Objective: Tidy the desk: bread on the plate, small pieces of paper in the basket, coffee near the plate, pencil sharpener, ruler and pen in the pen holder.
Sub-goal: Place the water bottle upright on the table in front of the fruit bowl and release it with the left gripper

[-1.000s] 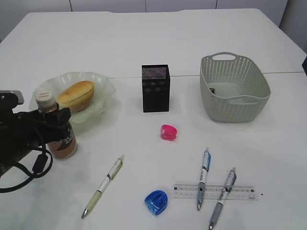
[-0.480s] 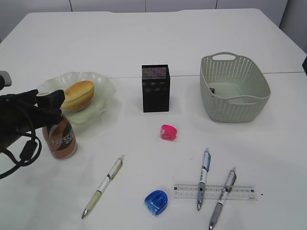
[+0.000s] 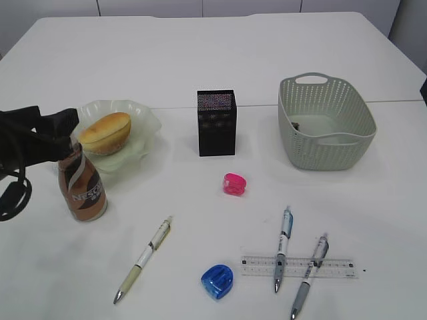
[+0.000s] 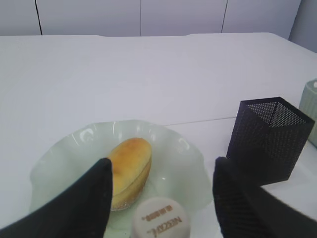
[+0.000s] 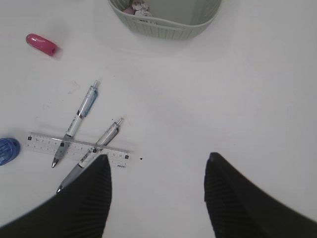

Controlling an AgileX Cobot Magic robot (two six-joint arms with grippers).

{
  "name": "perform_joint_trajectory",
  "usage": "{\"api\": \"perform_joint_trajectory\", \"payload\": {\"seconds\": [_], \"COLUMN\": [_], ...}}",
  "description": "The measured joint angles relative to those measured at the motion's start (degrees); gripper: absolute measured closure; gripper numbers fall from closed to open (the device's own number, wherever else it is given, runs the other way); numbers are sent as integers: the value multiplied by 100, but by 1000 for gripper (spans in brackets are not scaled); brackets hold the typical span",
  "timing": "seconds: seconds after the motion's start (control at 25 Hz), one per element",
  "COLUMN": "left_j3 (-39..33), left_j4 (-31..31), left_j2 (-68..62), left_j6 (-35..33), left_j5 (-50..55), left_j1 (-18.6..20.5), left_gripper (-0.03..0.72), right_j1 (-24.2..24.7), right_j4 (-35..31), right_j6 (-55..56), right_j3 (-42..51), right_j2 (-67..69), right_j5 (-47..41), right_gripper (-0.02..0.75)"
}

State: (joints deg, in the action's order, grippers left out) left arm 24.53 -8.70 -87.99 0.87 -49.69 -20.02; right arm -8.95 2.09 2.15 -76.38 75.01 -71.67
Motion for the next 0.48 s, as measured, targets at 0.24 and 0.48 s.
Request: {"api": "perform_joint_trajectory", "payload": {"seconds": [0.24,0.48], "left_j3": [0,-29], "left_j4": [-10,-10], "left_j2": [989,2308], "left_j6": [-383,-516], "left_j5": [933,2678], "left_j1": [0,0], "left_gripper": [223,223], "right_j1": [0,0], "right_j4": [0,-104], "right_j6": [0,0], "right_j3": [0,0], "right_j2": [0,0], "right_j5": [0,0], "right_gripper": [269,269]}}
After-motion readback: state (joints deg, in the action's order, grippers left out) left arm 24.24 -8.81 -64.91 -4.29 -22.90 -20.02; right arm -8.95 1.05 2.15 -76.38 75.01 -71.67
